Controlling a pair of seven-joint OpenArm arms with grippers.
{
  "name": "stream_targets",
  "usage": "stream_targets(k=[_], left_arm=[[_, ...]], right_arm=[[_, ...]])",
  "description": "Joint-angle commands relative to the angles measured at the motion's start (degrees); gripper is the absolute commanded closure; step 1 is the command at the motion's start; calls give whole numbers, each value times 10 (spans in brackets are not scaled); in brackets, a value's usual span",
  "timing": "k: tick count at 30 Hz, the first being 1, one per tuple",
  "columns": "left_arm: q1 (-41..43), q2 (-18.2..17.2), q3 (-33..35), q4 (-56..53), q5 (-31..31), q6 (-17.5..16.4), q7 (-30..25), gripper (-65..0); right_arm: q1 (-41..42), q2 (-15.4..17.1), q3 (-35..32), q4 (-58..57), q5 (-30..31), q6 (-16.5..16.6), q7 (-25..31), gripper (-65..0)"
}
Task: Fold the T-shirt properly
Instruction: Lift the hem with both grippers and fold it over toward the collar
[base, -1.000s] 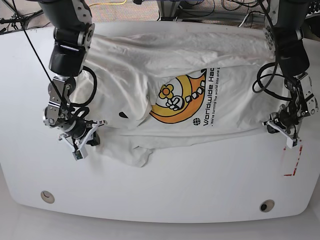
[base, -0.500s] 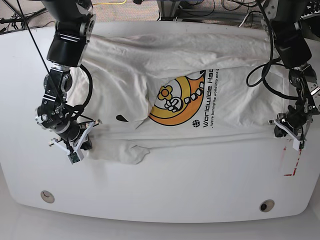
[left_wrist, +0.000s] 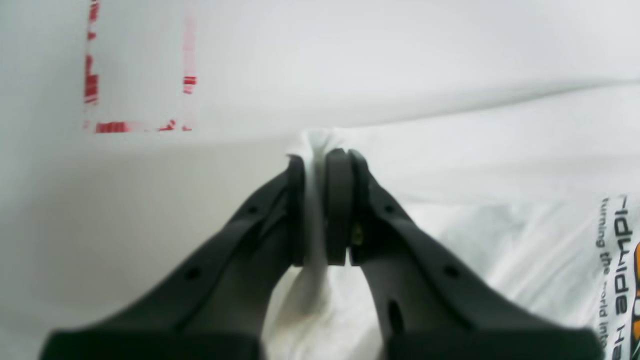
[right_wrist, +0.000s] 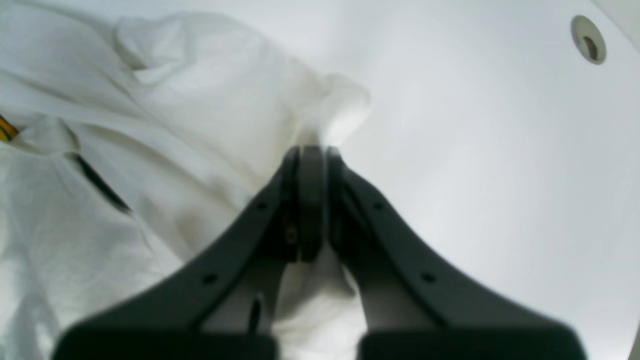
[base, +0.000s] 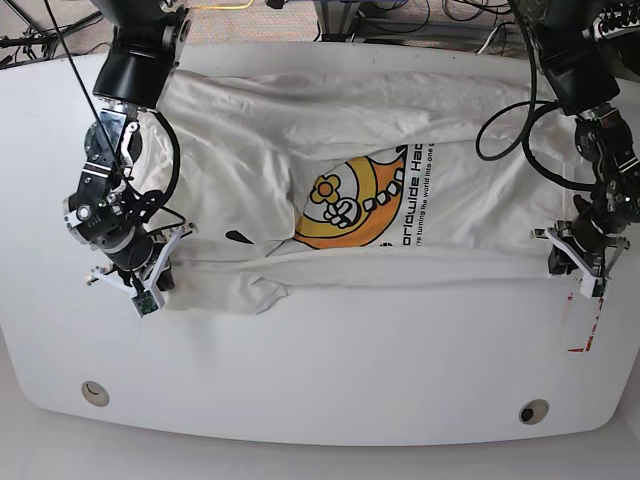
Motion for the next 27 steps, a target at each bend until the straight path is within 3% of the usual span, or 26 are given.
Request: stream_targets(k=[1, 13, 16, 21, 27], left_arm=[[-1, -9, -3, 26, -4, -7, -8, -42], [33, -12, -29, 55, -4, -21, -8, -42], [33, -11, -52, 54, -4, -40, -8, -42], [33, -12, -74, 54, -4, -77, 19, -42], [33, -13, -93, 55, -4, -77, 54, -42]], right_arm=[[2, 8, 3, 48, 5, -1, -5, 0], [-80, 7, 16, 169, 5, -1, -78, 0], [-104, 5, 32, 188, 5, -1, -87, 0], [-128, -17, 75, 202, 5, -1, -94, 0], [-150, -40, 122, 206, 5, -1, -102, 0]])
